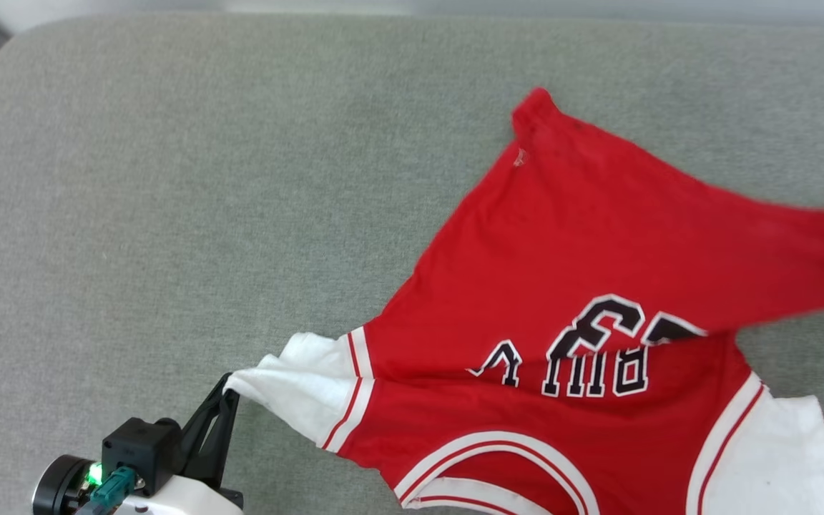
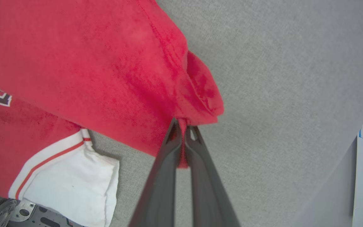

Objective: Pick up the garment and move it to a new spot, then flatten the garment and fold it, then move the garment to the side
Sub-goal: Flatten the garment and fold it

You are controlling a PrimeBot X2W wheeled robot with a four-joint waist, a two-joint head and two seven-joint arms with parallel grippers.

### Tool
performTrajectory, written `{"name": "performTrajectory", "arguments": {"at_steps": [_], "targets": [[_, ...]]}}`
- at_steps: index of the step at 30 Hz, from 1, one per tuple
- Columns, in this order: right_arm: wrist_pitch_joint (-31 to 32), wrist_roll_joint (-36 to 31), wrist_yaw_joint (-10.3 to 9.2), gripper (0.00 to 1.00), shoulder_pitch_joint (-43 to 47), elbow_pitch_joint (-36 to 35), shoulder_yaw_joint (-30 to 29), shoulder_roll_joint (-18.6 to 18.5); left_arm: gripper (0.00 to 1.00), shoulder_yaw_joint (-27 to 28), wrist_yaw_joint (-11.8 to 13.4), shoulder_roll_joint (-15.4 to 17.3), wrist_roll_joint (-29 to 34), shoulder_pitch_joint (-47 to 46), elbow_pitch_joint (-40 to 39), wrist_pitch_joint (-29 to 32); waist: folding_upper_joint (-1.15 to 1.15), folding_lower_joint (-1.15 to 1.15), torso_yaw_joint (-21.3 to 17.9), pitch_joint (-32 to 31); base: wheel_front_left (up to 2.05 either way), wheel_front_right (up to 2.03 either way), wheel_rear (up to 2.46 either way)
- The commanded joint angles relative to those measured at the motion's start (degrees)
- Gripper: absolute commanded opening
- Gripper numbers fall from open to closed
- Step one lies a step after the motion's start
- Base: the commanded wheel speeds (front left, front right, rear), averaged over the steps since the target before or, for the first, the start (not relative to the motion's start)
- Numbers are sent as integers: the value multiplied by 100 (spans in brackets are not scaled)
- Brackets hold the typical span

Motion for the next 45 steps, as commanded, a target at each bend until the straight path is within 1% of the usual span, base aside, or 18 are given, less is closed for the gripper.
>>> {"name": "performTrajectory", "arguments": {"at_steps": [1, 3, 8, 9, 10, 13, 14, 16, 18, 22, 25, 26, 28, 30, 33, 36, 41, 45], "targets": [[-193, 92, -4, 0, 569, -175, -80, -257, 0, 30, 51, 64, -30, 100, -17, 1, 0, 0, -141, -216, 0, 0, 0], [-419, 178, -4, 0, 1167, -285, -197, -496, 0, 40, 76, 94, -51, 175, -39, -1, 0, 0, -181, -297, 0, 0, 0], [-877, 482, -5, 0, 2701, -315, -570, -668, 0, 99, 150, 157, -103, 314, -102, -16, 0, 0, -277, -375, 0, 0, 0], [-975, 510, -5, 0, 2966, -278, -663, -642, 0, 106, 158, 164, -107, 339, -114, -20, 0, 0, -291, -375, 0, 0, 0], [-975, 510, -5, 0, 2966, -278, -663, -642, 0, 106, 158, 164, -107, 339, -114, -20, 0, 0, -291, -375, 0, 0, 0], [-1204, 604, -4, 0, 3738, -191, -875, -375, 0, 107, 139, 176, -112, 369, -125, -27, 0, 0, -310, -367, 0, 0, 0], [-1276, 578, -4, 0, 4071, -236, -1029, -274, 0, 99, 120, 178, -103, 366, -128, -29, 0, 0, -319, -357, 0, 0, 0], [-1343, 515, -4, 0, 4252, -320, -1235, -152, 0, 99, 109, 181, -103, 364, -131, -31, 0, 0, -332, -340, 0, 0, 0], [-1361, 425, -4, 100, 4300, -400, -1531, -78, 0, 98, 99, 188, -99, 353, -128, -32, 0, 0, -344, -321, 0, 0, 0], [-1277, 336, -4, 100, 3980, -824, -2251, -3, 0, 80, 69, 171, -67, 268, -116, -25, 0, 0, -317, -274, 0, 0, 0], [-1134, 241, -4, 100, 3549, -1216, -2743, -7, 0, 75, 23, 126, -38, 180, -112, -27, 0, 0, -260, -204, 0, 0, 0], [-1134, 241, -4, 100, 3549, -1216, -2743, -7, 0, 75, 23, 126, -38, 180, -112, -27, 0, 0, -260, -204, 0, 0, 0], [-956, 142, -3, 100, 3177, -1444, -2883, 0, 0, 67, 2, 97, -33, 122, -99, -27, 0, 0, -205, -145, 0, 0, 0], [-728, 31, -3, 100, 2706, -1640, -2868, -13, 0, 58, -45, 61, 3, 36, -86, -28, 0, 0, -137, -71, 0, 0, 0], [-285, -129, -3, 100, 1970, -1757, -2574, 121, 0, 43, -108, 10, 34, -90, -56, -29, 0, 0, -28, 57, 0, 0, 0], [146, -349, -3, 100, 1178, -1618, -2084, 381, 0, 18, -164, -51, 87, -211, -35, -27, 0, 0, 70, 217, 0, 0, 0], [686, -776, -3, 100, 16, -991, -1145, 930, 0, -17, -230, -175, 172, -402, -7, -31, 0, 0, 223, 496, 0, 0, 0], [779, -1030, -3, 100, -596, -381, -577, 1303, 0, -22, -266, -279, 225, -541, 11, -30, 0, 0, 329, 712, 0, 0, 0]]}}
